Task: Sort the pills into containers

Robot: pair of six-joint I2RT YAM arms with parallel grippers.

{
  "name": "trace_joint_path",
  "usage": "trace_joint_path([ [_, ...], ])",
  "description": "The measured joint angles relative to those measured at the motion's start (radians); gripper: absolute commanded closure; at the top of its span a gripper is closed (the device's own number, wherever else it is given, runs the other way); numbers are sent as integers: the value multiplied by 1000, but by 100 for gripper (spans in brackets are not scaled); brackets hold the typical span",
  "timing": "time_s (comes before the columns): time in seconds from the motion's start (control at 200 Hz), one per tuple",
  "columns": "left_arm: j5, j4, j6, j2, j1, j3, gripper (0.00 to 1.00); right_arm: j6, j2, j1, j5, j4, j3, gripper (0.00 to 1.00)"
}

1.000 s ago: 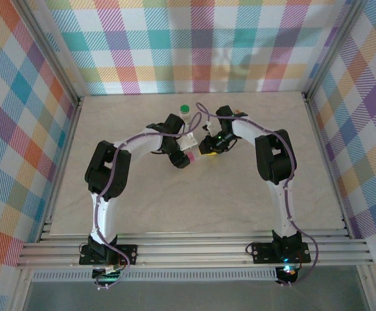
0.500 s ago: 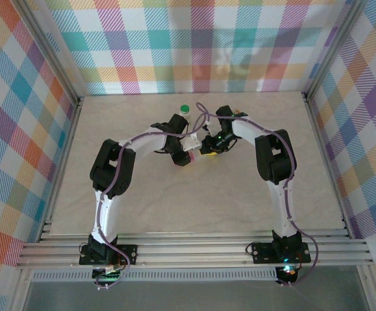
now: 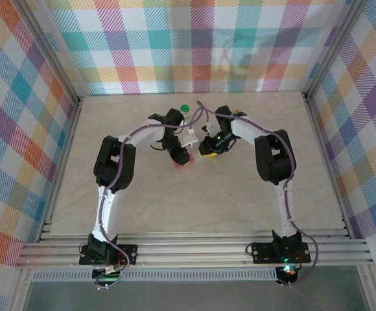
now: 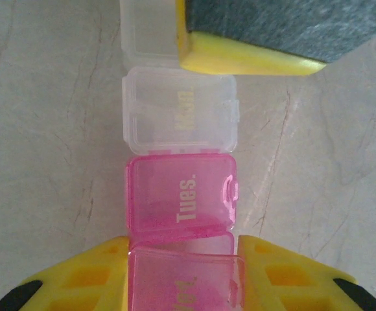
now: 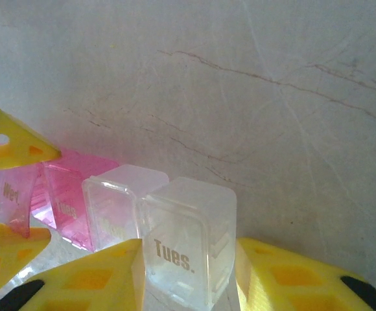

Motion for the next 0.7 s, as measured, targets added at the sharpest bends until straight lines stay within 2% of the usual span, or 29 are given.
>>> trace_joint_path([
  [0.065, 29, -27, -13, 21, 10, 27, 66, 0, 0, 2, 8, 0, 3, 62],
  [0.205, 58, -42, -66, 35, 21, 43, 53, 0, -3, 6, 23, -1, 5, 62],
  [0.31, 81, -39, -111, 35, 32, 45, 50, -1, -3, 6, 25, -2, 5, 62],
  [0.7, 85, -8, -198, 34, 73, 54, 47, -5, -3, 8, 34, -9, 10, 63],
])
